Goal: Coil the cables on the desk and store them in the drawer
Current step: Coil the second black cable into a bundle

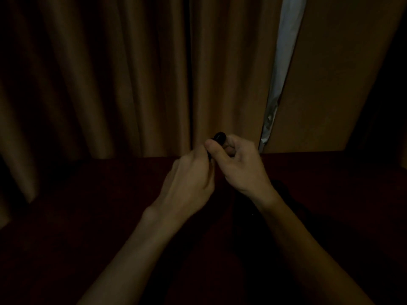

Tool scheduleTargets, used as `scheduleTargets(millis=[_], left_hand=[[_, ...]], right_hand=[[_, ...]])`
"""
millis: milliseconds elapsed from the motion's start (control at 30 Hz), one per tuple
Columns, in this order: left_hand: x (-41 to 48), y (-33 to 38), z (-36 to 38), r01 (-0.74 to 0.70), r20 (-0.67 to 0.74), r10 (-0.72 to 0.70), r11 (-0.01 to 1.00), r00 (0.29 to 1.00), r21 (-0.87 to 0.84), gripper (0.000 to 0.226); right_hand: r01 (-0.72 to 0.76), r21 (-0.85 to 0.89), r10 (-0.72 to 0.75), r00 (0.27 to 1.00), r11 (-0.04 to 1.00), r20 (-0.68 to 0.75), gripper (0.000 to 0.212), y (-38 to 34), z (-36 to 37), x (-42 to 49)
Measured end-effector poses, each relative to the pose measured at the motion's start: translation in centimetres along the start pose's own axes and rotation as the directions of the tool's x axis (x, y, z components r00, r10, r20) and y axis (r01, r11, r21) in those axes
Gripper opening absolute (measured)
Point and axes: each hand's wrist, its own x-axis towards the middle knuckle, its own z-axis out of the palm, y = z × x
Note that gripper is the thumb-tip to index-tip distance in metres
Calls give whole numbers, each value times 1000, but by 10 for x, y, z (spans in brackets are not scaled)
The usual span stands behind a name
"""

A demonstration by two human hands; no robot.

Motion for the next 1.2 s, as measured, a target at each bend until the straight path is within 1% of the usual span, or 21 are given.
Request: scheduleTargets(millis=[100, 200, 300, 367, 433, 500, 567, 600, 667, 733, 767, 800, 900, 933, 967, 1000, 1033, 1067, 1100, 1133, 1200], left_hand=[[-1, 4, 3, 37, -63, -37, 999, 997, -2, 30], [2, 6, -3, 89, -127, -112, 981, 986, -174, 24], [5, 1, -9, 218, 1, -240, 882, 971, -418, 33], [5, -3, -11, 278, 114, -264, 754, 958, -596, 37], [6, -5, -11, 318, 212, -244, 590, 946, -742, 35], [7, -4, -12, 356, 303, -188, 443, 934, -823, 28], [6, -5, -15, 409, 391, -121, 307, 913, -859, 25], [5, -6, -17, 444, 438, -81, 227, 895, -866, 24], [5, -7, -22, 513, 515, 22, 62, 857, -856, 22], [4, -9, -25, 544, 541, 75, -17, 837, -839, 24], [4, -10, -24, 542, 541, 61, -8, 839, -840, 26], [4, -11, -22, 537, 538, 25, 37, 843, -843, 28], [4, -14, -15, 502, 491, -113, 282, 864, -818, 37], [5, -15, -12, 456, 435, -147, 392, 888, -799, 36], [5, -15, -10, 369, 334, -167, 547, 927, -751, 30], [5, -17, -9, 246, 189, -161, 730, 969, -637, 22], [5, -19, -8, 119, 57, -105, 872, 993, -475, 14], [4, -19, -6, 25, -2, -27, 944, 1000, -328, 10], [3, -18, -4, -35, -3, 35, 976, 999, -214, 14], [2, -15, -1, -66, 21, 69, 989, 997, -133, 21], [1, -11, 5, -40, 25, 41, 999, 999, -17, 31]], right_hand=[[3, 6, -3, 1000, 1000, -9, 38, -3, 3, -2], [-26, 20, 23, 993, 999, 115, 33, -4, -5, 1], [-90, 114, 57, 962, 989, 265, 19, -3, -13, 2], [-114, 211, 58, 965, 971, 257, 16, -2, -14, 1], [-135, 284, 60, 964, 949, 258, 16, 1, -16, 2], [-180, 309, 63, 934, 934, 353, 24, 5, -19, 2], [-199, 309, 48, 900, 930, 433, 33, 7, -21, 1], [-191, 318, 34, 897, 929, 441, 32, 6, -21, 0], [-128, 324, -17, 912, 937, 410, 23, 1, -20, -2], [-50, 270, -50, 935, 962, 352, 30, -2, -17, -2], [-29, 235, -50, 945, 972, 323, 32, -2, -16, -1], [-21, 208, -45, 952, 978, 304, 33, -1, -16, -1], [-5, 138, -33, 962, 990, 271, 41, 3, -16, 0], [-13, 130, -20, 968, 991, 250, 40, 3, -16, 0], [-29, 127, -1, 974, 991, 227, 37, 3, -16, 0], [-42, 117, 18, 980, 992, 201, 34, 4, -16, 1], [-45, 97, 28, 986, 994, 167, 35, 5, -15, 2], [-39, 69, 30, 992, 997, 126, 38, 6, -15, 3], [-31, 45, 27, 996, 999, 81, 41, 8, -13, 3], [-23, 13, 23, 999, 1000, 33, 45, 9, -11, 3], [0, -74, -3, 999, 997, -40, 53, 10, -6, 1]])
